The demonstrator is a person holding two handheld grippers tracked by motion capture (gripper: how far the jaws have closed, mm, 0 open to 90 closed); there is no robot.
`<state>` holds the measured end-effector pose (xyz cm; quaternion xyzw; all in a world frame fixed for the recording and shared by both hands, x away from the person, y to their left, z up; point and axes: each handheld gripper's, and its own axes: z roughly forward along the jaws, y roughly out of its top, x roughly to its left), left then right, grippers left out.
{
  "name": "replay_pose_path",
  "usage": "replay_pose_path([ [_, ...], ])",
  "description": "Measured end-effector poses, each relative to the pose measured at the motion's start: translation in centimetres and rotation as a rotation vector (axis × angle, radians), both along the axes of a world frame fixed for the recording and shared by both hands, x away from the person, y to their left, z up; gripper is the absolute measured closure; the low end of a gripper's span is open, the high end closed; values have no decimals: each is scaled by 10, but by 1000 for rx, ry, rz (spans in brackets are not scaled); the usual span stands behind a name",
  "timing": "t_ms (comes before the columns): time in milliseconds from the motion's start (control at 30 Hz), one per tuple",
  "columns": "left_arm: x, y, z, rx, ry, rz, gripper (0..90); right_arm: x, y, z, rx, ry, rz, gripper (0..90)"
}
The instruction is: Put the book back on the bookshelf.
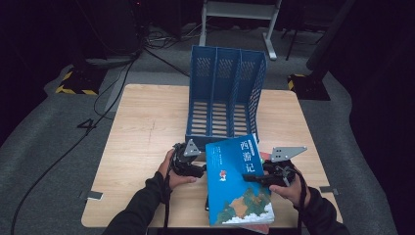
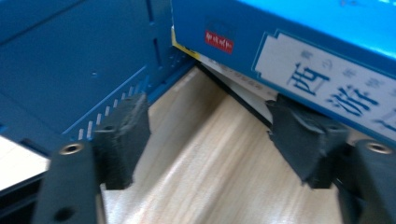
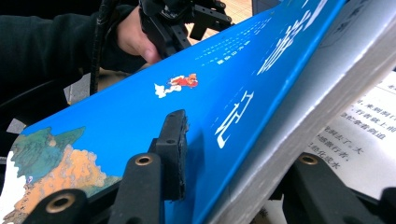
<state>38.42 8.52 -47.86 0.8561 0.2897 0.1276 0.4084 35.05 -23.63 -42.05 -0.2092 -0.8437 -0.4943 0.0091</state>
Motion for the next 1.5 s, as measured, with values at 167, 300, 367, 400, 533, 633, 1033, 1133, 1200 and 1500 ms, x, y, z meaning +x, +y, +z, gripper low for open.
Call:
replay_pose_path([
  [167, -2, 9, 6, -40, -26, -14, 531, -1, 6, 2, 12, -31, 6, 619],
  [300, -2, 17, 13, -98, -20, 10, 548, -4, 6, 7, 24, -66, 16, 621],
  [367, -4, 15, 15, -100, -29, 9, 578, -6, 6, 8, 32, -76, 16, 623],
  [400, -5, 15, 16, -96, -37, 9, 596, -7, 6, 8, 33, -86, 16, 623],
  [533, -5, 11, 21, -118, -35, -7, 652, -13, 2, 10, 43, -119, 12, 630],
  [633, -3, 9, 27, -144, -33, -25, 658, -18, 0, 15, 42, -154, 6, 631],
  [1033, 11, -4, 65, -259, -52, -84, 850, -26, -11, 35, 88, -240, -18, 681],
  [1133, 20, -10, 77, -256, -56, -91, 857, -24, -16, 39, 97, -256, -37, 694],
  [1200, 25, -14, 81, -252, -63, -100, 872, -23, -17, 43, 82, -278, -49, 694],
  [1500, 43, -29, 107, -284, -108, -123, 899, -16, -26, 50, 91, -398, -119, 731],
])
